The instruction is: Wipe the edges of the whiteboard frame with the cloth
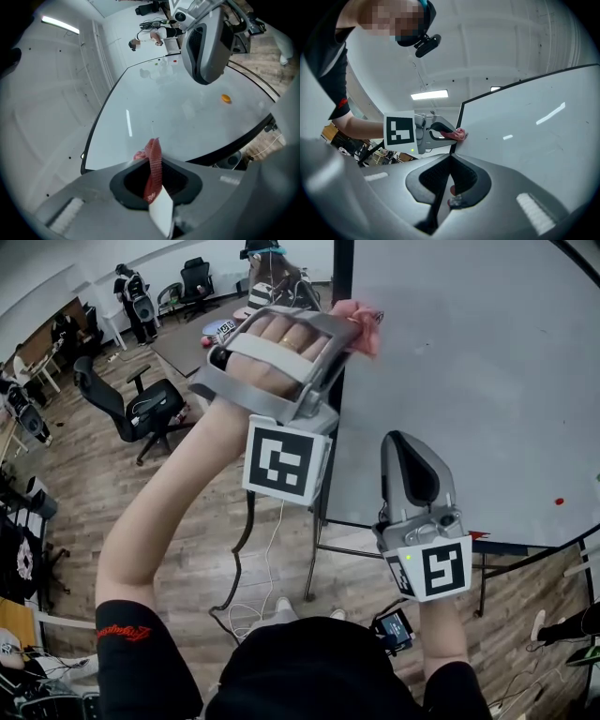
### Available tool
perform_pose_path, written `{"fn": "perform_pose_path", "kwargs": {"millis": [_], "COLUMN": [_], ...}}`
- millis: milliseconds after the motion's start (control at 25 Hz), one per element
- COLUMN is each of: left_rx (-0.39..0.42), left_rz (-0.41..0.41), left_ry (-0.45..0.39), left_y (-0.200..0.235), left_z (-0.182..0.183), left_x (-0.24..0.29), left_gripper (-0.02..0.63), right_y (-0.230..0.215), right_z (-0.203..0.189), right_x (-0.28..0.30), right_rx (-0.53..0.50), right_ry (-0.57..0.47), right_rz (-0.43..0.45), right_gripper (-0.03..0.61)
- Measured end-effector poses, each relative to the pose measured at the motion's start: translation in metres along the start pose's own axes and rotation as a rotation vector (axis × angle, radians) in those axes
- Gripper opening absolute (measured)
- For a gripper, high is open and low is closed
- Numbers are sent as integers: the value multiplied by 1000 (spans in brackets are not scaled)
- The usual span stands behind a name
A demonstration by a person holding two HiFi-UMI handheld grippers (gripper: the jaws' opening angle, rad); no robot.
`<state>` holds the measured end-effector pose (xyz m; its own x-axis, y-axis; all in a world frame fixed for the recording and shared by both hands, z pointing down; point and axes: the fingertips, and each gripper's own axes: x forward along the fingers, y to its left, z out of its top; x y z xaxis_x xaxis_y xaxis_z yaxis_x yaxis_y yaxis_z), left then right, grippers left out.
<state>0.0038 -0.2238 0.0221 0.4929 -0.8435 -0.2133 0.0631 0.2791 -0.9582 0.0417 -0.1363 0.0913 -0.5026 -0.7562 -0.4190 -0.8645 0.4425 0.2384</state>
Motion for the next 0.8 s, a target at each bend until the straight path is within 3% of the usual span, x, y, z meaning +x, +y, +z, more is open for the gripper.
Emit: {"fn": "perform_pose_path", "kwargs": {"millis": [280, 520, 800], "left_rx": [-17, -8, -3], "left_rz": [-22, -25, -21], "left_ry": [-6, -9, 10], "left_y": [-14, -27, -28], "left_z": [-1, 21, 23], "left_x": [-6, 0, 1], "left_gripper": [52, 52, 52], "right_y": [8, -11, -16], "right_z": [-9, -20, -26], "right_x": [0, -17, -17], "right_rx": [13, 34, 37], "right_ry": [32, 35, 48], "right_rz": [-1, -13, -25], "right_gripper": [2, 2, 2]}}
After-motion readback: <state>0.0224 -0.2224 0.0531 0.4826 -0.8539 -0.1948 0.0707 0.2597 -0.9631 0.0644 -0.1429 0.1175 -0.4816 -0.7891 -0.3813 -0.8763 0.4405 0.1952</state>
